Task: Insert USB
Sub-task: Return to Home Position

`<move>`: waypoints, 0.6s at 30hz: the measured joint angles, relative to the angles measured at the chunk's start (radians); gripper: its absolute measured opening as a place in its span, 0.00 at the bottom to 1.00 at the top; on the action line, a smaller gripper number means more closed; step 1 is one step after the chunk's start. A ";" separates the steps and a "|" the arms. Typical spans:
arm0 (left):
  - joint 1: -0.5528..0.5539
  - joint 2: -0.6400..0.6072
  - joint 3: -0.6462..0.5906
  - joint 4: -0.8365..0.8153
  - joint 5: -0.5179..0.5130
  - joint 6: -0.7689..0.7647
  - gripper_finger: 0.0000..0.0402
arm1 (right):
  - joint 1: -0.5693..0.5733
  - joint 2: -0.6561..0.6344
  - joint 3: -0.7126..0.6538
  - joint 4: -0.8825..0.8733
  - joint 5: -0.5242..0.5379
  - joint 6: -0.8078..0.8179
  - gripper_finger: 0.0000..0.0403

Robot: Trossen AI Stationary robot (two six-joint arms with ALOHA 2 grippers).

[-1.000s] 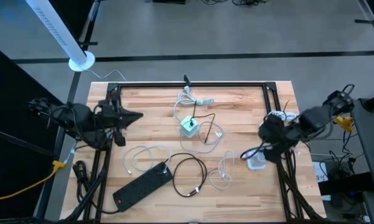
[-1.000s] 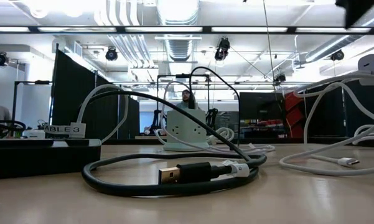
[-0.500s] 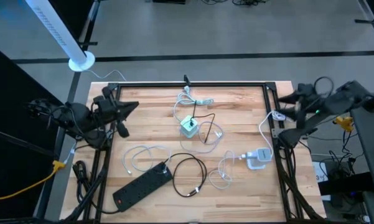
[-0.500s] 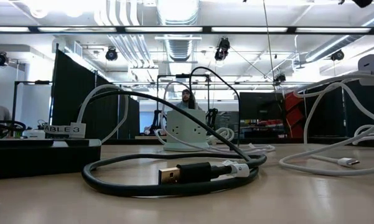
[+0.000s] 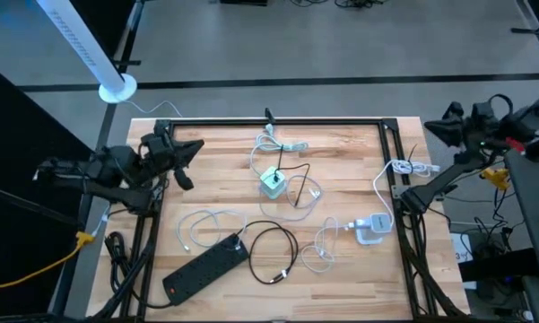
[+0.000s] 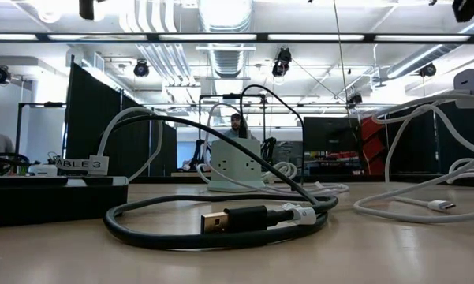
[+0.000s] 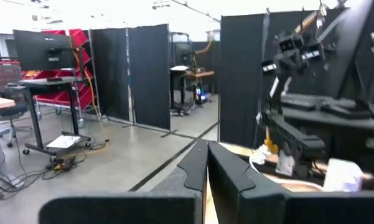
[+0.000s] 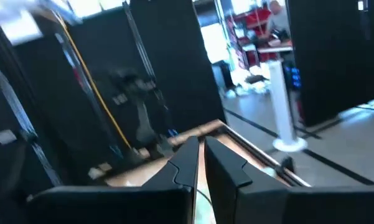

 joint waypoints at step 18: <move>0.456 -0.139 -0.141 0.108 0.269 -0.064 0.00 | 0.438 -0.046 -0.152 0.039 0.731 -0.028 0.00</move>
